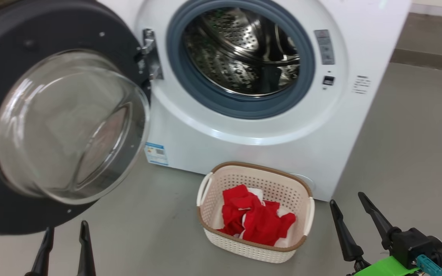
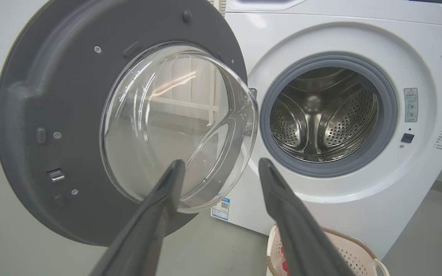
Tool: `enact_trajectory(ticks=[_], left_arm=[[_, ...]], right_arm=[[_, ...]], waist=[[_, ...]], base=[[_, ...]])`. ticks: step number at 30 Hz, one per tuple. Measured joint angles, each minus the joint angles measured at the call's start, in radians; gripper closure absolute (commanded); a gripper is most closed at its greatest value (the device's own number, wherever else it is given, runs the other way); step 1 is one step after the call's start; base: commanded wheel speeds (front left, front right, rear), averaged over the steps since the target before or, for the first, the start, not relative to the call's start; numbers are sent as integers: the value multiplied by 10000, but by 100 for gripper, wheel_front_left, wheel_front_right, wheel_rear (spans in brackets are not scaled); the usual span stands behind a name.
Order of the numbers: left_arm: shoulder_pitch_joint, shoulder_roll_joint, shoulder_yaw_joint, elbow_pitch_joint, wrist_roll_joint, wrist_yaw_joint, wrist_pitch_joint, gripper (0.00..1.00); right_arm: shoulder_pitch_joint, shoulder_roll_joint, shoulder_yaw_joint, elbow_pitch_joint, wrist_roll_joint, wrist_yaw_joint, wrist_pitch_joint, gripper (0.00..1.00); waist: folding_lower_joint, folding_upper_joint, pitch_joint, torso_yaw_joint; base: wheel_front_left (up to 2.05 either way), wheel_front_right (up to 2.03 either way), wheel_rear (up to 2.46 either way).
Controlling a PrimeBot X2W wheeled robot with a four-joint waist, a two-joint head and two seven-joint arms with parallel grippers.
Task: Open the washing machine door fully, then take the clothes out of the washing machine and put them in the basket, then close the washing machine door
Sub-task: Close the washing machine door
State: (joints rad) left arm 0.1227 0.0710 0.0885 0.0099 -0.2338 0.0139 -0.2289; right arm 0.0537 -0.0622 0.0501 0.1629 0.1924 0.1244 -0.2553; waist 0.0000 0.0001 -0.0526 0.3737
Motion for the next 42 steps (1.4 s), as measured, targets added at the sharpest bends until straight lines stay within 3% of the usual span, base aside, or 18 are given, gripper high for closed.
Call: enact_trajectory(ticks=[12, 22, 24, 28, 32, 38, 42], left_arm=[[201, 69, 50, -203, 50, 224, 71, 0], [279, 75, 75, -295, 48, 395, 61, 0], [279, 81, 71, -288, 38, 395, 117, 100], [272, 94, 128, -351, -75, 403, 174, 100], [-152, 274, 631, -660, -222, 846, 343, 100], [-2484, 861, 1444, -926, -454, 1398, 754, 100], [-3985, 1369, 2163, -403, -976, 1588, 1058, 100]], right_arm=[[-47, -6, 362, -10, 17, 0, 0, 0], [-300, -33, 481, 23, 270, 0, 0, 0], [-299, -33, 453, 31, 274, 0, 0, 0], [-276, -33, 362, 33, 274, 0, 0, 0], [-150, -38, 316, 40, 276, 0, 0, 0], [-144, -130, 322, 59, 274, 0, 0, 0], [-146, -257, 360, 77, 274, 0, 0, 0]], waist=[[0, 0, -81, 1005], [0, 0, -81, 1022], [0, 0, -99, 1004], [0, 0, -157, 956], [0, 0, -195, 917], [0, 0, -190, 821], [0, 0, -142, 649]], base=[[0, 0, 0], [0, 0, 0], [0, 0, 0], [0, 0, 0], [0, 0, 0], [0, 0, 0], [0, 0, 0]])
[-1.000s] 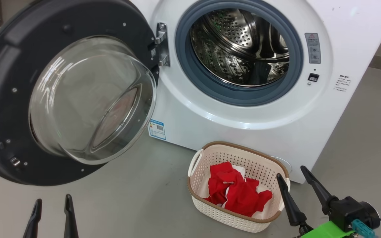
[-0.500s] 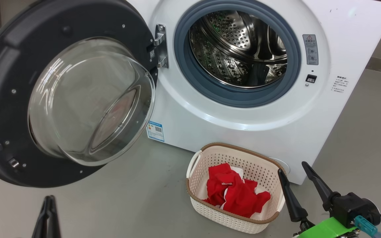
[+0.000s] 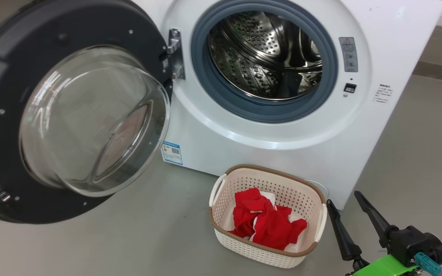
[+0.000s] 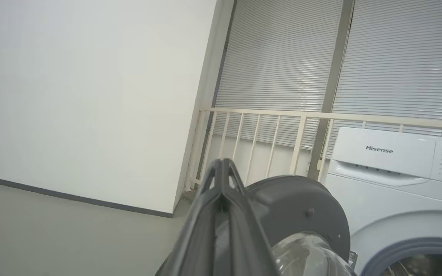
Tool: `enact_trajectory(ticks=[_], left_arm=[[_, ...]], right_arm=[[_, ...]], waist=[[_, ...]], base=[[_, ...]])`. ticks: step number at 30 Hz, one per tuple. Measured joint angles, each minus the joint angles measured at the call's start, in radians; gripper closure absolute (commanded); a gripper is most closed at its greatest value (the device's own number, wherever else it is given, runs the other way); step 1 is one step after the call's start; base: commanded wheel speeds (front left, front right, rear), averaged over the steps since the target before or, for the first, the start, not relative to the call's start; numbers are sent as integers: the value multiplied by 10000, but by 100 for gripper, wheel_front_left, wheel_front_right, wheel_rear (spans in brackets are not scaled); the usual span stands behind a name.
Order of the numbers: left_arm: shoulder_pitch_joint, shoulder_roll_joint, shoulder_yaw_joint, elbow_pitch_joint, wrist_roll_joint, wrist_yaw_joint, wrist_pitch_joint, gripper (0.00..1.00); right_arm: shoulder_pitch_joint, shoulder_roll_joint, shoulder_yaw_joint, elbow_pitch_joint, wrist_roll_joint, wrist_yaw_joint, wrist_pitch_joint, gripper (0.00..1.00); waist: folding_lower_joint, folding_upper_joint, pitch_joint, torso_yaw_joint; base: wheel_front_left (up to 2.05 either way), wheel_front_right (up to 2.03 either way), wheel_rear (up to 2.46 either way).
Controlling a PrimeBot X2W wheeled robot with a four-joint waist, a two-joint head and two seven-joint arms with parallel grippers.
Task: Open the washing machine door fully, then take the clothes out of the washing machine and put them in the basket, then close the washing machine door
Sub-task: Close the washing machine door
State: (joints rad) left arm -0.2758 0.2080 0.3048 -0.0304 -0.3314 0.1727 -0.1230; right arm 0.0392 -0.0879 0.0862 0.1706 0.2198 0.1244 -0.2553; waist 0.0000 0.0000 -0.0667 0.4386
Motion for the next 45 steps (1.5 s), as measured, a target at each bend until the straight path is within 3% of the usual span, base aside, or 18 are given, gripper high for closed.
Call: enact_trajectory(ticks=[10, 22, 29, 40, 45], left_arm=[[-2999, 1120, 1659, 4000, -2082, 10, 943, 100], [-5489, 2031, 2688, 8527, -4483, -238, 4405, 100], [-6037, 2516, 2721, 9628, -4826, -263, 5578, 100], [-6136, 2915, 2589, 10067, -5097, -1124, 6803, 100], [-6127, 2905, 2638, 10017, -5396, -1296, 7264, 100]], right_arm=[[-6, -119, -25, 63, -6, 0, 0, 0], [-149, -430, 125, 194, -8, 0, 0, 0], [-277, -625, 291, 255, -8, 0, 0, 0], [-384, -648, 336, 274, -8, 0, 0, 0], [-441, -635, 324, 274, -8, 0, 0, 0]], waist=[[0, 0, 225, -656], [0, 0, 658, -1078], [0, 0, 767, -1207], [0, 0, 912, -1265], [0, 0, 970, -1202]], base=[[0, 0, 0], [0, 0, 0], [0, 0, 0], [0, 0, 0], [0, 0, 0]])
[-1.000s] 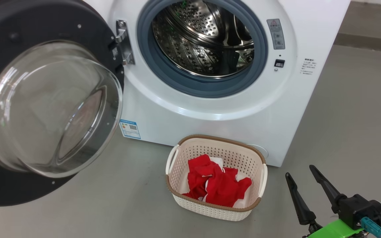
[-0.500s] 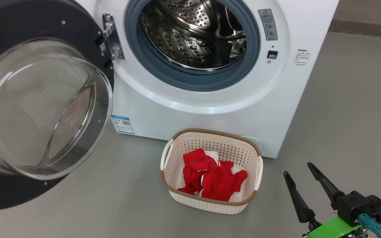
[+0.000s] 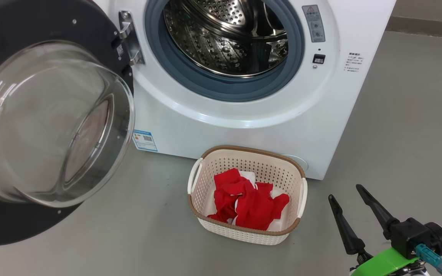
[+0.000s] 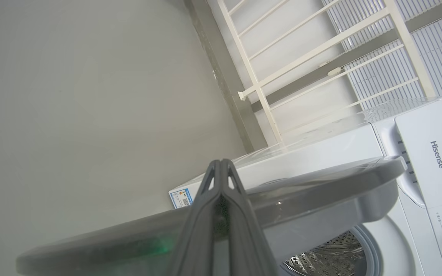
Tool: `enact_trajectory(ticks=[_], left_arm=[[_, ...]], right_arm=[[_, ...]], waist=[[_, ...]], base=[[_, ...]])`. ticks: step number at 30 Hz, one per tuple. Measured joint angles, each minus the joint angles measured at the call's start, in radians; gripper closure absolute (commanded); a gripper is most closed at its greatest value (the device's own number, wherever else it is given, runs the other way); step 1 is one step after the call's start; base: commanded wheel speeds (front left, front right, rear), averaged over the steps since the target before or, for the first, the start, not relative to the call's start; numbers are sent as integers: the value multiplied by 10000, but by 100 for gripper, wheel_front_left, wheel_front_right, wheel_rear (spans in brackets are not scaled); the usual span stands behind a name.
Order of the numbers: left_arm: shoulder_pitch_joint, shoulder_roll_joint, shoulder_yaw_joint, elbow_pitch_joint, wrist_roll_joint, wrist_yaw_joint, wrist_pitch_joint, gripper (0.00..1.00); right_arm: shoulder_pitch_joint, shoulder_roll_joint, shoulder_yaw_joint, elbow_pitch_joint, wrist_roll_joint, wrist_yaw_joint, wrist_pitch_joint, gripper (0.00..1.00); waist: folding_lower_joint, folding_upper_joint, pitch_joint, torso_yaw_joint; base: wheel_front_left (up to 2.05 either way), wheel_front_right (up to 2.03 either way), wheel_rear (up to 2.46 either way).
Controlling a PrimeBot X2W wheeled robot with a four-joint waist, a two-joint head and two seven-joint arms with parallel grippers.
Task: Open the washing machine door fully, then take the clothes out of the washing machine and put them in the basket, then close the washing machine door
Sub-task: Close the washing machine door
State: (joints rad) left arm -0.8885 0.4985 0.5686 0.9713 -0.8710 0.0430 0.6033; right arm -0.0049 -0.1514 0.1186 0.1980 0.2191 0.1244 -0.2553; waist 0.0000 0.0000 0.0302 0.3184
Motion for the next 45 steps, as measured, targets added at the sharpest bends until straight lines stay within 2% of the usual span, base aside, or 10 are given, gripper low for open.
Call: enact_trajectory(ticks=[7, 18, 27, 37, 45], left_arm=[[45, -522, 362, -658, -922, -523, 842, 100], [883, -1605, 566, -2136, -1561, -487, 1607, 100], [1800, -2683, 968, -4458, -2176, 82, 2063, 100], [3100, -4086, 1045, -7308, -2778, 1057, 2897, 100], [3902, -4523, 905, -8959, -3068, 1693, 3118, 100]], right_arm=[[0, 63, -27, 21, 0, 0, 0, 0], [2, 111, -17, 94, 0, 0, 0, 0], [35, 276, 59, 128, 0, 0, 0, 0], [61, 318, 82, 171, 8, 0, 0, 0], [75, 397, 21, 188, 8, 0, 0, 0]], waist=[[0, 1, -14, 150], [0, 0, -229, 330], [0, 0, -334, 307], [0, 0, -376, 24], [0, 0, -309, -256]], base=[[0, 0, 0], [0, 0, 0], [0, 0, 0], [0, 0, 0], [0, 0, 0]])
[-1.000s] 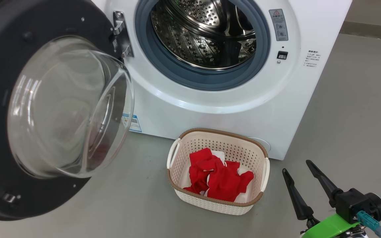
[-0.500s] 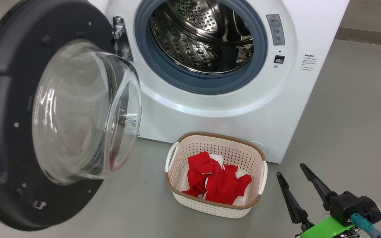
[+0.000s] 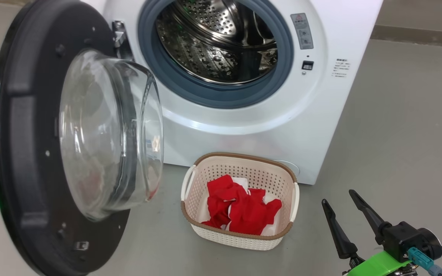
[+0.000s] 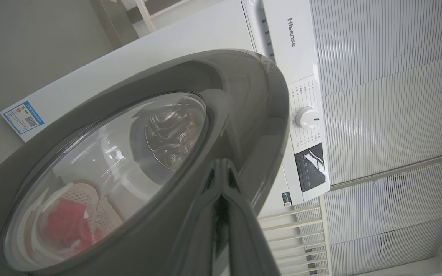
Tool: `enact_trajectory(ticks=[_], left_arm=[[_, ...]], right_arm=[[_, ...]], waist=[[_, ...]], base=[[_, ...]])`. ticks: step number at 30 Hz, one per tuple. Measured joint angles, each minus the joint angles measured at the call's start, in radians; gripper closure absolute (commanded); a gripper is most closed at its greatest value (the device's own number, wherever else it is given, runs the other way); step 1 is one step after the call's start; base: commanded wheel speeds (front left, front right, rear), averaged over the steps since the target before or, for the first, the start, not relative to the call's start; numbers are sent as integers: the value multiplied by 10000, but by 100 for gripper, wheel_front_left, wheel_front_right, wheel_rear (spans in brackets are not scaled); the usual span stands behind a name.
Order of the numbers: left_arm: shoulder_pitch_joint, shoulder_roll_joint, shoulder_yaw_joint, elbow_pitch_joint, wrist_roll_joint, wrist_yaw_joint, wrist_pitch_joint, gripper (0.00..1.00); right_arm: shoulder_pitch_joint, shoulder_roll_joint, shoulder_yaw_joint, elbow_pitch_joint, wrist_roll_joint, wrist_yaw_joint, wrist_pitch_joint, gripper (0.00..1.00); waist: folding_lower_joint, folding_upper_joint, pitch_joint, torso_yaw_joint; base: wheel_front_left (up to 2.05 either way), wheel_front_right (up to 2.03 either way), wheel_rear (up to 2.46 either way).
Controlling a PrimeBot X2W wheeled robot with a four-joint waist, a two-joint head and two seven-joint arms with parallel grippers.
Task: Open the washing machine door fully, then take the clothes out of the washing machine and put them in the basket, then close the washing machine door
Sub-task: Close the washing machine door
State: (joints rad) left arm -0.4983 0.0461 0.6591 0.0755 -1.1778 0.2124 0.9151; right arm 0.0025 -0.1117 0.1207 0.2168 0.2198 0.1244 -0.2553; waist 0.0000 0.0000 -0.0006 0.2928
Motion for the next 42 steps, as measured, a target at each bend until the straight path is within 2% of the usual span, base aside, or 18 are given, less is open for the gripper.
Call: enact_trajectory(ticks=[10, 15, 24, 34, 42], left_arm=[[864, -121, -930, -1080, -516, 378, -219, 100], [1282, -140, -1569, -1411, -1695, 717, -809, 100], [1968, -144, -2512, -2111, -2523, 934, -1544, 100], [2565, -142, -2899, -2403, -3290, 1062, -2057, 100], [2565, -142, -2890, -2441, -3428, 1133, -2408, 100]], right_arm=[[-4, 15, -73, 2, 2, 0, 0, 0], [-8, 31, -71, 6, 2, 0, 0, 0], [-28, 73, -59, 8, 0, 0, 0, 0], [-27, 165, -71, 12, -2, 0, 0, 0], [-27, 171, -111, -6, -8, 0, 0, 0]], waist=[[1, 0, 139, -416], [0, 0, 163, -627], [0, 0, 151, -1043], [0, 0, 108, -1520], [0, 1, 173, -1548]], base=[[0, 0, 0], [0, 0, 0], [0, 0, 0], [0, 0, 0], [0, 0, 0]])
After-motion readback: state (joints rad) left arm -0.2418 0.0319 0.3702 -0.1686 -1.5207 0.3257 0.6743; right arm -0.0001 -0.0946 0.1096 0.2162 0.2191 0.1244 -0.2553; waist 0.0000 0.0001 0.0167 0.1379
